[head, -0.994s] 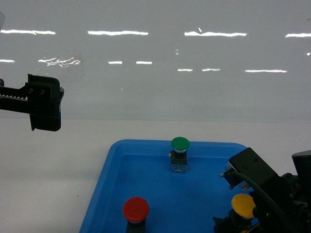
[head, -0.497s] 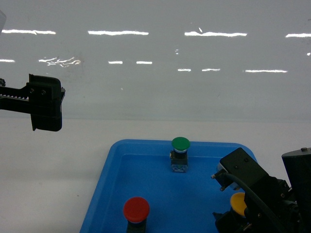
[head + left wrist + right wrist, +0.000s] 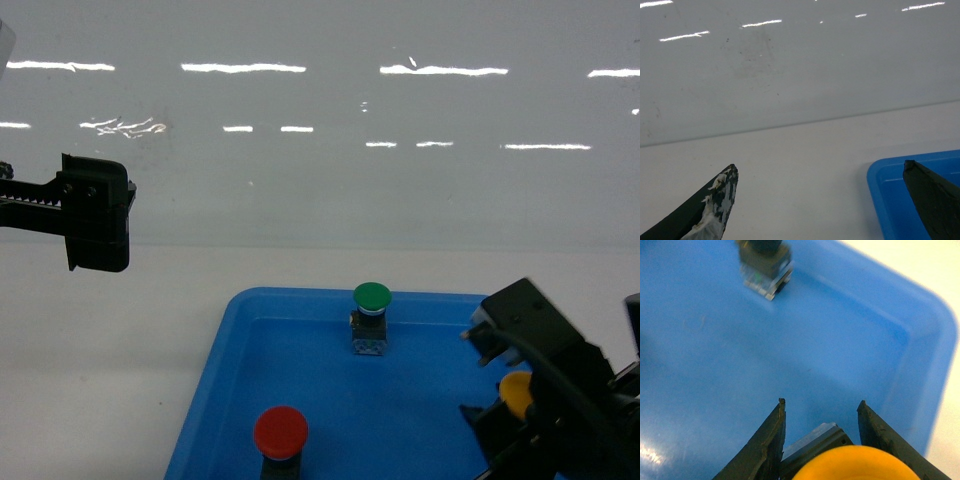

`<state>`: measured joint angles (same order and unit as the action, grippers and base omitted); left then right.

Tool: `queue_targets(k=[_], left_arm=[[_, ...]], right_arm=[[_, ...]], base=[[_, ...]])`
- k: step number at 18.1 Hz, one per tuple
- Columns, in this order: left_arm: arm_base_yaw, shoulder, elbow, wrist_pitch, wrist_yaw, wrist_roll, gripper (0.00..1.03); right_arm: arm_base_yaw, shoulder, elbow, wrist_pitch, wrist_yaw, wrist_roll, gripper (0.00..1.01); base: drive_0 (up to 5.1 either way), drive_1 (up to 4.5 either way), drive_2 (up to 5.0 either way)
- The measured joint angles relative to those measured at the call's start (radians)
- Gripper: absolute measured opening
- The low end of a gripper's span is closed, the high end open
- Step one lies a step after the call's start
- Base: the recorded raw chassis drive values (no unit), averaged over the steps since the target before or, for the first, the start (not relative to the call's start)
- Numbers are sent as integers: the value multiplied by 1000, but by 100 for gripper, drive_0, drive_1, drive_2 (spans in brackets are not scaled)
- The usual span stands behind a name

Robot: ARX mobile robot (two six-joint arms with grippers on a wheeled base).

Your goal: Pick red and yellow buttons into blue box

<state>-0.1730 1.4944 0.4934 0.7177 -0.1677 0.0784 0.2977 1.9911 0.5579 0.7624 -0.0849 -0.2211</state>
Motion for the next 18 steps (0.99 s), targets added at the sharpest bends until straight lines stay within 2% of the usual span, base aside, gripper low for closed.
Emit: queue_targets(k=[1, 2, 3, 5, 6, 8, 10, 12, 13, 14, 15, 18], left_arm=[[0, 0, 0, 0, 0, 0, 98], [0, 0, 0, 0, 0, 0, 98], [0, 0, 0, 0, 0, 0, 98], [0, 0, 0, 0, 0, 0, 98], [0, 0, 0, 0, 0, 0, 98], [0, 0, 0, 0, 0, 0, 98], [0, 0, 0, 0, 0, 0, 98], [0, 0, 0, 0, 0, 0, 98], [0, 0, 0, 0, 0, 0, 98], [0, 0, 0, 0, 0, 0, 98], [0, 0, 0, 0, -1, 0, 98], [0, 0, 0, 0, 1, 0, 98]], right_arm=[[-98, -167, -68, 88, -13, 55, 39], [-208, -396, -180, 140, 8, 117, 39], [-250, -574, -282, 136, 57, 156, 39], [-279, -774, -381, 64, 116, 185, 39], [-279, -872, -422, 5, 144, 190, 39], [-276, -1086, -485, -156, 174, 205, 39], [-250, -1342, -517, -365, 188, 210, 39], [-295, -1589, -521, -602, 159, 209, 39], [-306, -1704, -521, -727, 159, 205, 39], [-307, -1810, -521, -840, 138, 195, 39], [-319, -1888, -515, -889, 113, 180, 38], [-325, -1912, -494, -930, 107, 149, 38]], base=[[0, 0, 0], [0, 0, 0], [0, 0, 0], [0, 0, 0], [0, 0, 0], [0, 0, 0], [0, 0, 0], [0, 0, 0], [0, 0, 0], [0, 0, 0], [0, 0, 0], [0, 0, 0]])
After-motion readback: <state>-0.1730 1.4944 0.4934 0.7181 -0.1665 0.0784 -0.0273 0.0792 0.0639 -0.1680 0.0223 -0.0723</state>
